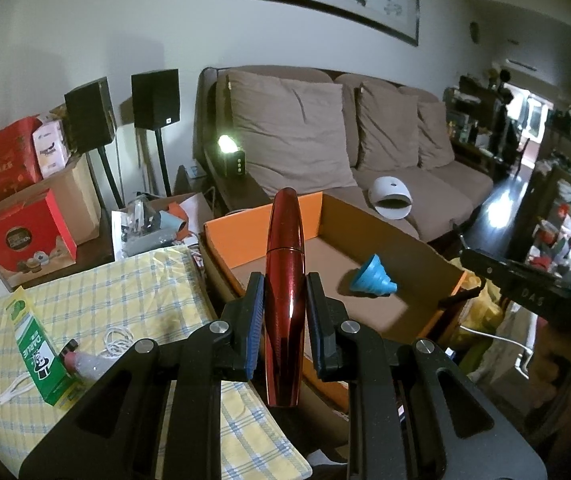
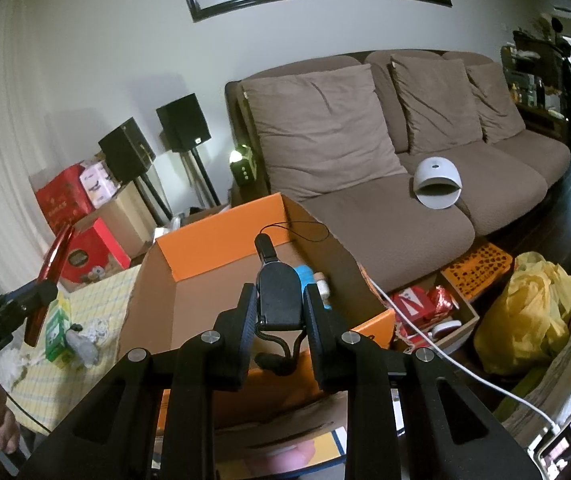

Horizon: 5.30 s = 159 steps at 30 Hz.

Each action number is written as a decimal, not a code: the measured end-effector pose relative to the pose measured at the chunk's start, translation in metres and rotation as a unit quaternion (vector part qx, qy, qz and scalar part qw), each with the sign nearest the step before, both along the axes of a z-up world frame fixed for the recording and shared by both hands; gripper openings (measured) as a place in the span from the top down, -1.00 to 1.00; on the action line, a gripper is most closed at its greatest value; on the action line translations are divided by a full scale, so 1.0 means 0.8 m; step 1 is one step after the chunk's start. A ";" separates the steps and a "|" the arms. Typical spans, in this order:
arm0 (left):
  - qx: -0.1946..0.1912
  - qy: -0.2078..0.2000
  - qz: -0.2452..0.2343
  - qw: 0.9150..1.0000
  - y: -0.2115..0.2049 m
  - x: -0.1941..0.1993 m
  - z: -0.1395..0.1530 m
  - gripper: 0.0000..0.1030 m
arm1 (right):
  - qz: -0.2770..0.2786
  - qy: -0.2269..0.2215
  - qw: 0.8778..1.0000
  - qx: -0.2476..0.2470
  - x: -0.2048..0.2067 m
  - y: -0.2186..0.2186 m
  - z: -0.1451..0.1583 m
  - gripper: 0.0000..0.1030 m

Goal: Organize objects
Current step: 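Move the left gripper holding the red object over the orange box, then lower the red object into the box beside the blue funnel with the left gripper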

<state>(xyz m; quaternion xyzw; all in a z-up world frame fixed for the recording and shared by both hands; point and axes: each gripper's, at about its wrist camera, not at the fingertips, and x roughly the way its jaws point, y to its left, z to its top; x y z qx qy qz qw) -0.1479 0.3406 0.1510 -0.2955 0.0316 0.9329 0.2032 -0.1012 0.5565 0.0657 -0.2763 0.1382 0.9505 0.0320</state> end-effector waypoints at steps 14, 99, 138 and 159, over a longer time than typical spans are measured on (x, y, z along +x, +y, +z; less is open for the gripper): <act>0.007 -0.003 -0.013 1.000 0.010 -0.003 0.006 0.64 | 0.009 -0.003 1.000 0.003 -0.005 -0.009 0.000 0.56; -0.006 -0.080 -0.060 0.995 0.085 -0.061 -0.065 0.64 | 0.062 -0.058 0.996 0.011 -0.039 -0.041 -0.035 0.55; 0.001 -0.098 -0.036 0.995 0.063 -0.067 -0.074 0.64 | 0.058 -0.080 0.995 0.013 -0.046 -0.050 -0.044 0.55; 0.014 -0.116 -0.022 0.993 0.054 -0.071 -0.083 0.64 | 0.072 -0.083 0.994 0.015 -0.052 -0.069 -0.050 0.55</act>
